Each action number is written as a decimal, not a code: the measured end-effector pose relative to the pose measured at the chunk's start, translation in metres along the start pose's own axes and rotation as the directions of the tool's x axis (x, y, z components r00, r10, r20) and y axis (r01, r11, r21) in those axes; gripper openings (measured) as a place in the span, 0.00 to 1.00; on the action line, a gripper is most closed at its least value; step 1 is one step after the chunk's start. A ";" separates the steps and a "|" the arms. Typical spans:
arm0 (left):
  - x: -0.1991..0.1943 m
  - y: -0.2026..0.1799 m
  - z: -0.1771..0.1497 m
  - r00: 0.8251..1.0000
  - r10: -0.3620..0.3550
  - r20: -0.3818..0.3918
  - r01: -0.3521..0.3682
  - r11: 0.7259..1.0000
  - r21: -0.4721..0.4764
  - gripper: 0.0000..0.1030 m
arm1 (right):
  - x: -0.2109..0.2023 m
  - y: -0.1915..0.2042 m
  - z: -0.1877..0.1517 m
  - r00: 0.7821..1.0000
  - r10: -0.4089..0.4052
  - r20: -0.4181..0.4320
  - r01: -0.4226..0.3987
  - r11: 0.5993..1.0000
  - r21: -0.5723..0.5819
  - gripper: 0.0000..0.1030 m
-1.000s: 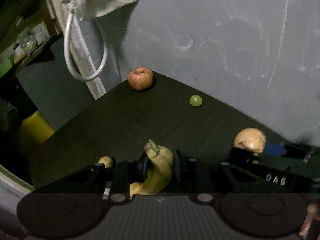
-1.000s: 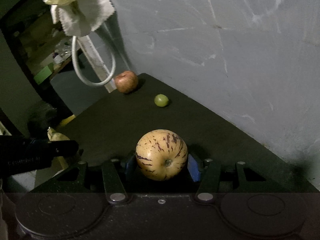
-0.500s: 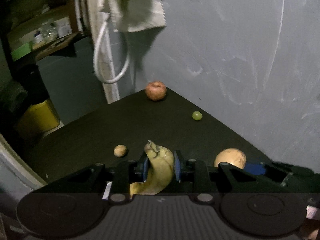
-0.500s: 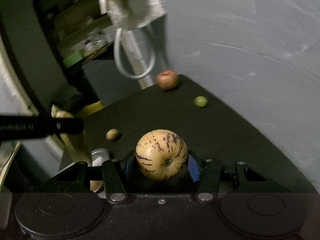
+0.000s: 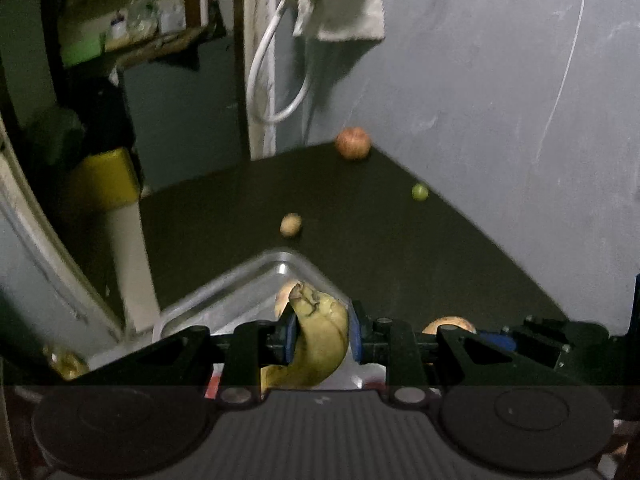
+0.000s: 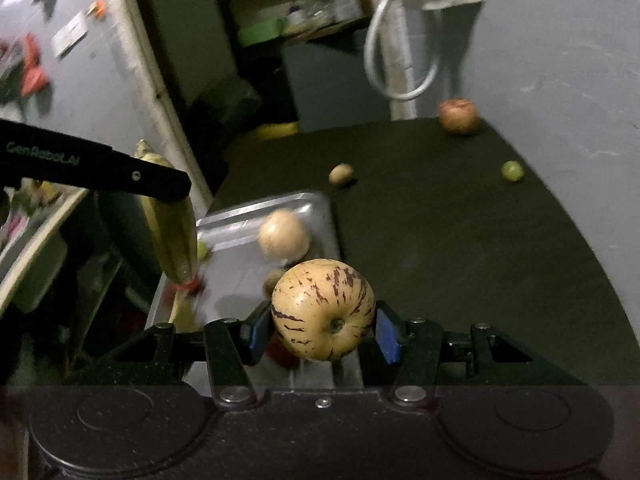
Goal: Organize fruits
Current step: 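Carry the banana with the left tool while the right tool carries the striped melon to the tray, then open the right tool to drop the melon while the left tool releases the banana in the tray, then move the left tool toward the tan fruit while the right tool approaches the green grape, then grasp the tan fruit with the left tool while the right tool grasps the green grape, then carry the tan fruit with the left tool while the right tool carries the grape over the tray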
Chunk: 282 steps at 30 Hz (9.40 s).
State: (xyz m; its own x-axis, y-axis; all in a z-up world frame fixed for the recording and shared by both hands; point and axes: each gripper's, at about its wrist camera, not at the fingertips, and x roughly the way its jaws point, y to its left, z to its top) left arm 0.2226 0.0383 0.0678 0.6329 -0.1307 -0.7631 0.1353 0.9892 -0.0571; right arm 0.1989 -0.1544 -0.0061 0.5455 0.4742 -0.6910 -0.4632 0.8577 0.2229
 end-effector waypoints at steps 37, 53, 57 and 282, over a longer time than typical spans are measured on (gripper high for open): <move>0.104 0.016 0.026 0.974 -0.096 -0.207 0.093 0.995 -0.022 0.28 | 0.034 0.068 -0.050 0.985 -0.123 -0.121 0.061 0.906 -0.420 0.54; 0.123 0.011 0.014 0.970 -0.108 -0.217 0.106 0.994 -0.022 0.31 | 0.034 0.070 -0.051 0.985 -0.131 -0.110 0.076 0.913 -0.402 0.62; 0.117 0.016 0.012 0.973 -0.114 -0.200 0.109 0.993 -0.036 0.38 | 0.030 0.069 -0.049 0.988 -0.113 -0.107 0.062 0.917 -0.393 0.67; -0.015 0.052 -0.024 0.960 0.220 0.173 -0.147 0.922 -0.358 0.31 | -0.010 0.068 0.026 0.970 -0.066 0.235 0.093 0.990 -0.104 0.24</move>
State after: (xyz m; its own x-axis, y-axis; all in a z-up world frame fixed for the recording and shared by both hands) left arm 0.2017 0.0930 0.0609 0.7690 0.0804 -0.6342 -0.2408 0.9554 -0.1709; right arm 0.1802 -0.0954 0.0336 0.7238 0.4498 -0.5233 -0.4807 0.8727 0.0852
